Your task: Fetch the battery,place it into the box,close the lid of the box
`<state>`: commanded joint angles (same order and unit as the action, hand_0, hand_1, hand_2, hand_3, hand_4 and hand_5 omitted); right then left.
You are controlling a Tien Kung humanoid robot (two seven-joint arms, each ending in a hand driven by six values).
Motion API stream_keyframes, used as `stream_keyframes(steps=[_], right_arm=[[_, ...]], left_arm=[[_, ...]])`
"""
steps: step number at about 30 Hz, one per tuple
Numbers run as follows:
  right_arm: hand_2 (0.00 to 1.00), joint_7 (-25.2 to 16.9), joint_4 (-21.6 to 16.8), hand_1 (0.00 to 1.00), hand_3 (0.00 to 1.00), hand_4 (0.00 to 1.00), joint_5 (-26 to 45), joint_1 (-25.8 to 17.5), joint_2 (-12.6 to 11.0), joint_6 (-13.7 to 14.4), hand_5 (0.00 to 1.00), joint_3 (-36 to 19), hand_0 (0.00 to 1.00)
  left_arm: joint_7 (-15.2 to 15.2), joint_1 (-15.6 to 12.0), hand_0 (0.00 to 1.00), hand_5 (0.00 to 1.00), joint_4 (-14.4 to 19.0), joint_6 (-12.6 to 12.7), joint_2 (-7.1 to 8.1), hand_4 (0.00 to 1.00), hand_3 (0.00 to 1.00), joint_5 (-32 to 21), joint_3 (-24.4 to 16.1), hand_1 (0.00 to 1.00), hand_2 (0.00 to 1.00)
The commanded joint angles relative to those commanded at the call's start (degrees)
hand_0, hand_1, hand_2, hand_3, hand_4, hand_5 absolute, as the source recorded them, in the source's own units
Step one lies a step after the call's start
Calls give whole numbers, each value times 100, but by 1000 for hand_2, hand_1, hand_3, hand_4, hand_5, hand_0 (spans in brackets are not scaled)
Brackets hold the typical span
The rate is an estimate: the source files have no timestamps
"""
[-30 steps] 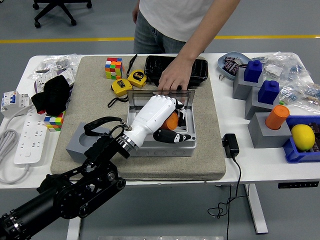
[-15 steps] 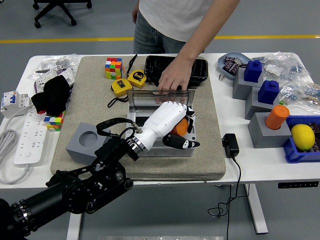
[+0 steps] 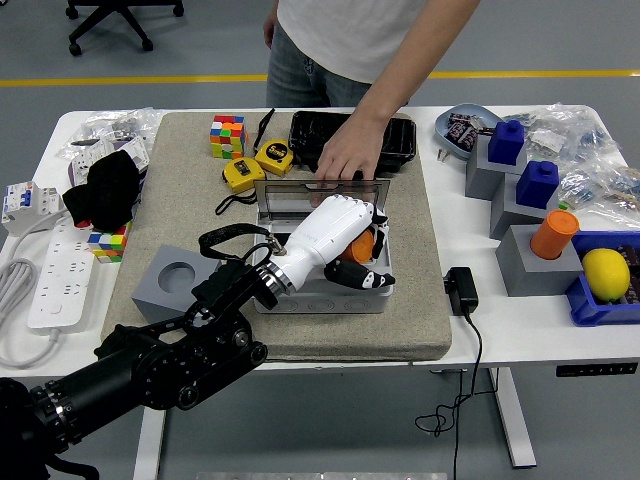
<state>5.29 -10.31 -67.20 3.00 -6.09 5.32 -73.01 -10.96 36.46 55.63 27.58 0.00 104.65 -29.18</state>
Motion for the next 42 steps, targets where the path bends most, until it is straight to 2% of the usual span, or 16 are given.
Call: stream_keyframes(steps=[4,5,10,11,16,17,28,29,40,42], right_arm=[[712,-2,0,713,751,998,-8,-2,5,-2,998,-8,778],[712,-4,0,713,751,998,-4,-1,5,-3,998,-1,778],[712,-4,0,713,751,998,-5,5,1,-5,998,5,778],[711,0,0,713,751,998,-12,6,2,-5,998,-5,775],[711,7,0,713,751,998,-21,2,6,-7,998,-9,775],[712,5,0,712,751,998,-17,1,6,-7,998,-8,776],[712,1,0,712,751,998,-1,0,3,-8,998,9,777],[712,0,0,711,751,998,2,1,2,-9,998,12,775],[712,2,0,711,752,998,-6,-4,-2,-7,998,-7,776],[711,3,0,711,751,998,-6,-8,-1,-8,998,-6,777]], left_arm=[[14,-19,71,2,-14,-20,0,892,27,41,23,31,24],[11,-19,119,62,-25,-27,0,920,61,49,21,79,76],[-22,-28,119,62,-32,-175,0,920,61,95,-35,79,76],[-33,-29,225,163,-29,-209,0,953,346,108,-41,327,311],[-48,-33,225,163,-22,-328,0,953,346,168,-66,327,311],[-51,-33,319,202,-17,-336,0,987,532,175,-72,502,521],[-28,-15,346,225,54,-402,0,996,540,338,-147,508,524],[-24,-13,357,196,54,-408,0,978,543,349,-148,511,525],[3,-18,364,186,164,-441,38,974,544,476,-141,512,526],[1,-25,366,220,207,-439,54,994,541,513,-145,511,523]])
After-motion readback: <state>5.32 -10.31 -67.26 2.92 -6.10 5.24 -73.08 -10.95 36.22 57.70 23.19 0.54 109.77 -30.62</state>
